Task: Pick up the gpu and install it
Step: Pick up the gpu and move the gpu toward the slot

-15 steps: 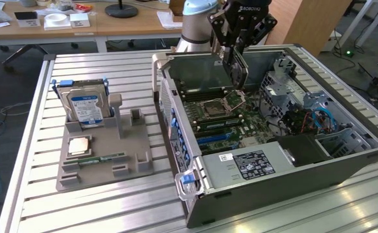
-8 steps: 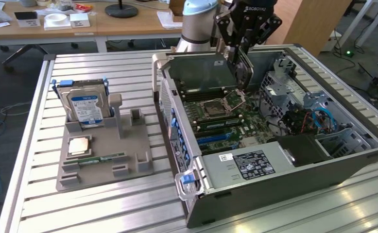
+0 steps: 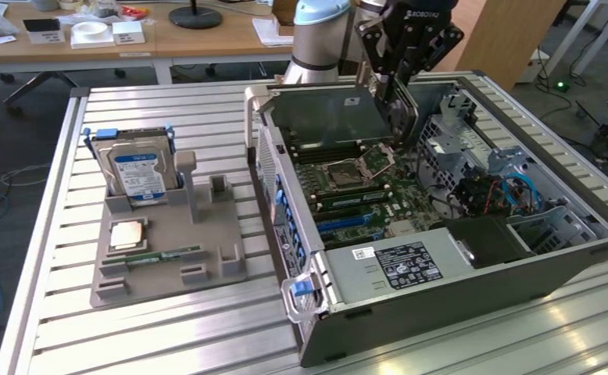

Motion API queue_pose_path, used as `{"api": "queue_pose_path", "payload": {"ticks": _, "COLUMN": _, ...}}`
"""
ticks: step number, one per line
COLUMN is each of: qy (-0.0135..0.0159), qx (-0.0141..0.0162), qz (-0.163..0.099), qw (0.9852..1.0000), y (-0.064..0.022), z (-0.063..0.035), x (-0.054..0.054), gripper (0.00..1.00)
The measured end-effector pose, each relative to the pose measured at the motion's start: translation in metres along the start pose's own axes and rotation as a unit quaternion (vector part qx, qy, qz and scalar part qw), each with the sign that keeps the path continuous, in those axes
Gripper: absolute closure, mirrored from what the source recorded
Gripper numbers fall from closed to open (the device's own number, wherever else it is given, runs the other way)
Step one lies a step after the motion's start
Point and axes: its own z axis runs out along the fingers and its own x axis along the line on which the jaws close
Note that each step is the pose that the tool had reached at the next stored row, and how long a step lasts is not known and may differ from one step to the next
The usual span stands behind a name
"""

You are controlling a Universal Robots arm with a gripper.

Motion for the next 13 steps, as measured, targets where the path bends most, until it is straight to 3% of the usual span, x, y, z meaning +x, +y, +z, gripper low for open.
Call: {"api": "queue_pose_path", "payload": {"ticks": 13, "qy": 0.0000, "qx": 0.0000, "qz": 0.000, "qw": 1.0000, "y": 0.0026, "z": 0.0006, "x": -0.018, "gripper": 0.73}}
